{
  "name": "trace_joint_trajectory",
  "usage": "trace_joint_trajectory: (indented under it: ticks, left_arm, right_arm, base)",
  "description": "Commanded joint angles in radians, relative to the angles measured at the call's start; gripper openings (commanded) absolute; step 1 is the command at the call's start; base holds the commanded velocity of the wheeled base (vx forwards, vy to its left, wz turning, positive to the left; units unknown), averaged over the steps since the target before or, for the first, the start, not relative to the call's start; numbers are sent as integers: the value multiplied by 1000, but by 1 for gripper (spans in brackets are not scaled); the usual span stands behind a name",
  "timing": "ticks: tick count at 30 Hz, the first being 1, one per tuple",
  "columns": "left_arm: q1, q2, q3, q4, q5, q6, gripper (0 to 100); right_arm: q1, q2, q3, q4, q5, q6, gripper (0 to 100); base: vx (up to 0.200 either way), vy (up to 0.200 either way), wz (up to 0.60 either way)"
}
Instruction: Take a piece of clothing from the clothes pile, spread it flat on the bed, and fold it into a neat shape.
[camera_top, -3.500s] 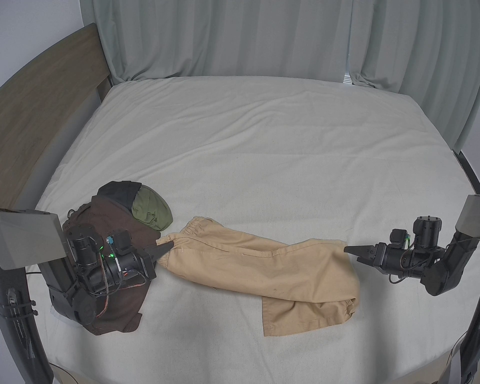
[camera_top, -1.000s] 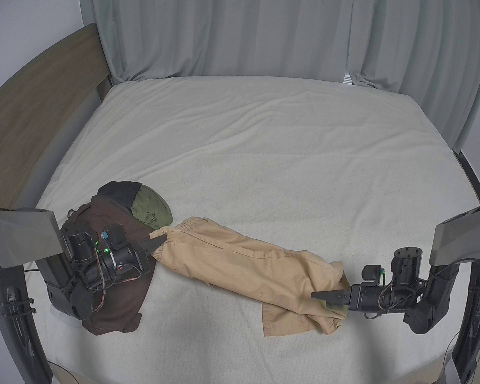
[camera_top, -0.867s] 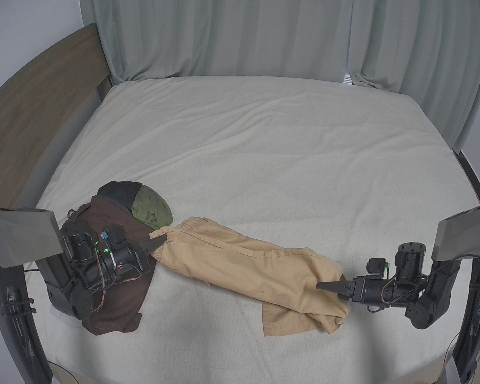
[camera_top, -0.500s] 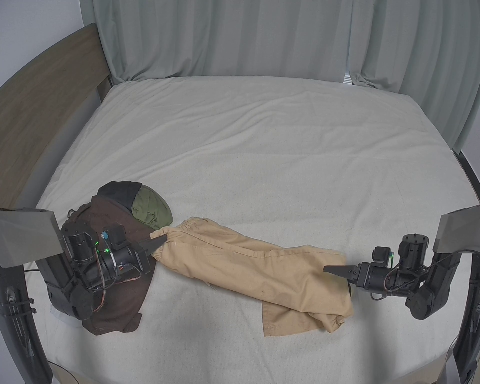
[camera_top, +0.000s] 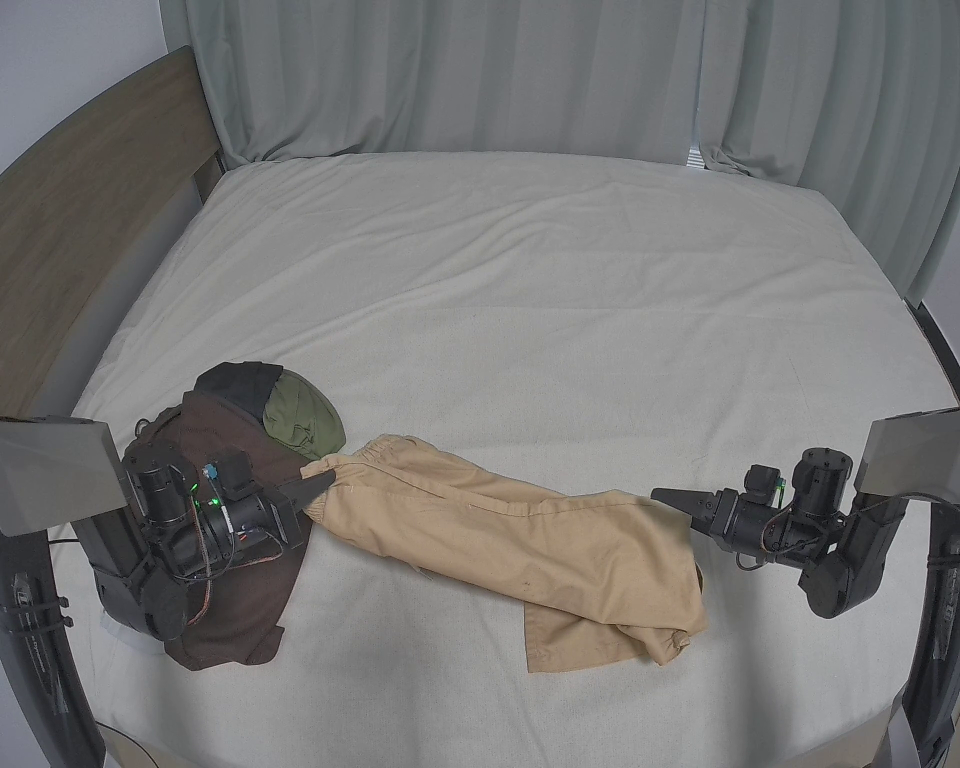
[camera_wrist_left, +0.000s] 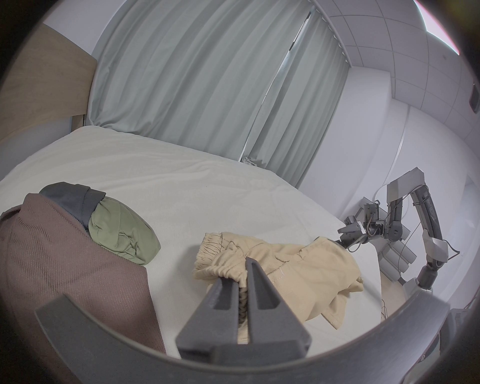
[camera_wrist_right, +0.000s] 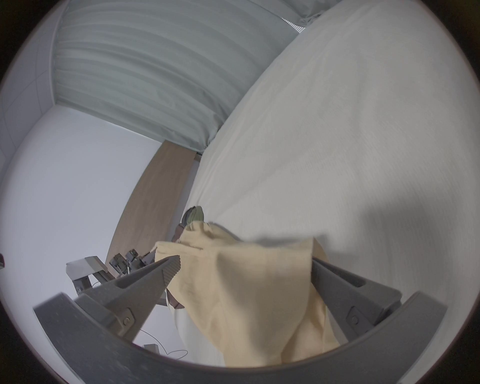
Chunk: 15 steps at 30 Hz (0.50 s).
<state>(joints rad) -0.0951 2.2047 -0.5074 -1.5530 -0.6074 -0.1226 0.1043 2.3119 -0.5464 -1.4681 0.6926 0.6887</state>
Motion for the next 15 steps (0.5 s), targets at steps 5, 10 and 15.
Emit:
trace_joint_trajectory:
  ticks: [5,10,15]
  left_arm:
    - [2,9,-3,-2,0,0,0]
    - [2,13,-5,-2,0,0,0]
    - [3,17,-5,-2,0,1,0]
  right_arm:
    - [11,-5,-7,-20,5,22,100]
    - [15,-46,39,-41,21,22,100]
    - [14,-83,51,-64,24,22,100]
  base:
    - [0,0,0]
    - [0,0,0]
    - [0,0,0]
